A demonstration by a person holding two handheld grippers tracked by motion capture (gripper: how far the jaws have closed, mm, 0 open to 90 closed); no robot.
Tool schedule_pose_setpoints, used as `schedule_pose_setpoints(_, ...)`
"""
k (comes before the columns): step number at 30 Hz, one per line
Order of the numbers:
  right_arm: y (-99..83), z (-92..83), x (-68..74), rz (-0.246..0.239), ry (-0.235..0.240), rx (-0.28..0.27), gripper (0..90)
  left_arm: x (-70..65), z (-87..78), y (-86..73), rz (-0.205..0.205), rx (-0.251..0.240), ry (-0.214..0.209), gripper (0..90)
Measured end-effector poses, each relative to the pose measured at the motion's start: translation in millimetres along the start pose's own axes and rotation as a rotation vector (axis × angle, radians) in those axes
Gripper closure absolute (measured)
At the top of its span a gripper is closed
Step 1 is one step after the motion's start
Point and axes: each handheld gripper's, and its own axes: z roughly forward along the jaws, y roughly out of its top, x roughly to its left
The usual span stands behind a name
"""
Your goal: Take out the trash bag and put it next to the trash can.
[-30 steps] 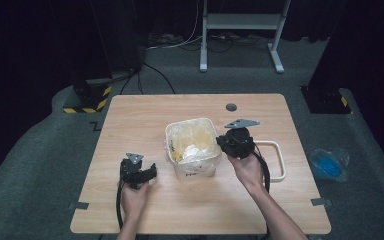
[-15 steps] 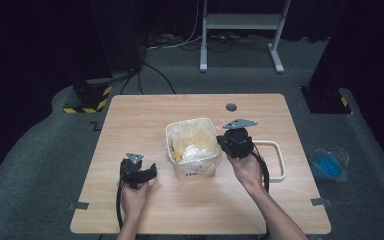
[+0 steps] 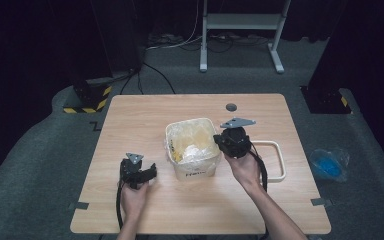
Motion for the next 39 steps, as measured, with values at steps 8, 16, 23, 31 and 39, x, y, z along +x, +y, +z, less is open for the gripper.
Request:
schedule_pose_setpoints(8, 5.4, 3.7, 6.9, -0.014, 0.021, -0.004, 90.0, -0.3, 0.2, 0.0, 0.0, -0.001, 0.0, 24.2)
schedule_pose_setpoints(16, 11.2, 8.0, 15.7, -0.024, 0.044, -0.006, 90.0, -0.3, 0.2, 0.0, 0.0, -0.001, 0.001, 24.2)
schedule_pose_setpoints(23, 16.1, 14.4, 23.8, -0.037, 0.064, -0.006, 90.0, -0.4, 0.3, 0.0, -0.001, -0.002, 0.001, 24.2)
schedule_pose_setpoints(31, 21.7, 23.9, 33.4, -0.04, 0.086, -0.004, 90.0, -0.3, 0.2, 0.0, 0.0, -0.001, 0.0, 24.2)
schedule_pose_setpoints(39, 23.9, 31.8, 37.3, -0.044, 0.099, -0.005, 90.0, -0.2, 0.0, 0.0, -0.001, -0.001, 0.002, 24.6)
